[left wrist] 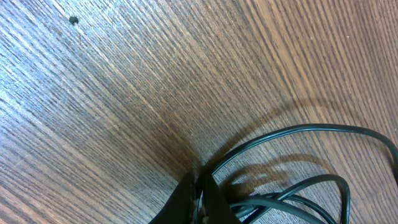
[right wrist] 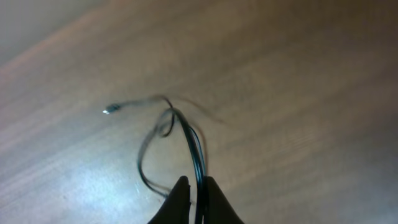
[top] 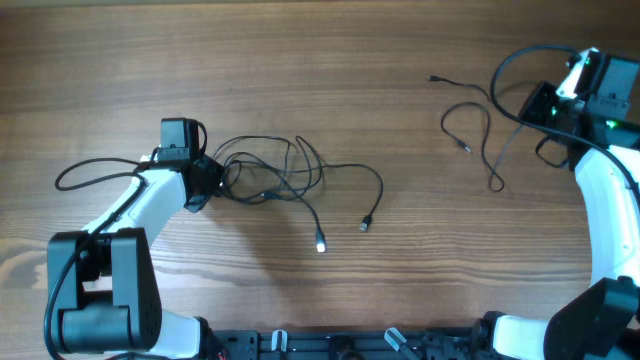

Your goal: Untangle cables

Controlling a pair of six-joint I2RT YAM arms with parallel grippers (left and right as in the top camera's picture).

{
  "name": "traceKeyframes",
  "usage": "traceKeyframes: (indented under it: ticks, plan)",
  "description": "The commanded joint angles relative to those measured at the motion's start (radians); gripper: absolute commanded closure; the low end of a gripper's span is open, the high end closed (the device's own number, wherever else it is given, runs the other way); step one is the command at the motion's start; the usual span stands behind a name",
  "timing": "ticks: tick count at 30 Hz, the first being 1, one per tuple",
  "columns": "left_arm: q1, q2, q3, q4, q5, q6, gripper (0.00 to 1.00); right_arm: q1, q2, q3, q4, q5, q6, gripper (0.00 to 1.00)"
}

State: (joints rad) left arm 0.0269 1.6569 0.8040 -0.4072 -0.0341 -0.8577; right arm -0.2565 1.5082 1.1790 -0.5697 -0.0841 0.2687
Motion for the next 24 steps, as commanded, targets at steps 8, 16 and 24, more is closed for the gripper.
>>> traceKeyframes:
  ticks: [8, 16, 24]
  plan:
    - [0.01, 0.026, -0.047, 0.008, -0.09, 0.013, 0.89, 0.183, 0.302, -0.095, 0.186, -0.021, -0.29, 0.65]
    - [0.01, 0.026, -0.047, 0.011, -0.09, 0.012, 0.87, 0.202, 0.461, -0.095, 0.244, -0.071, -0.266, 0.46]
    - [0.01, 0.026, -0.047, 0.01, -0.09, 0.012, 0.84, 0.238, 0.482, -0.095, 0.234, -0.13, -0.008, 0.4]
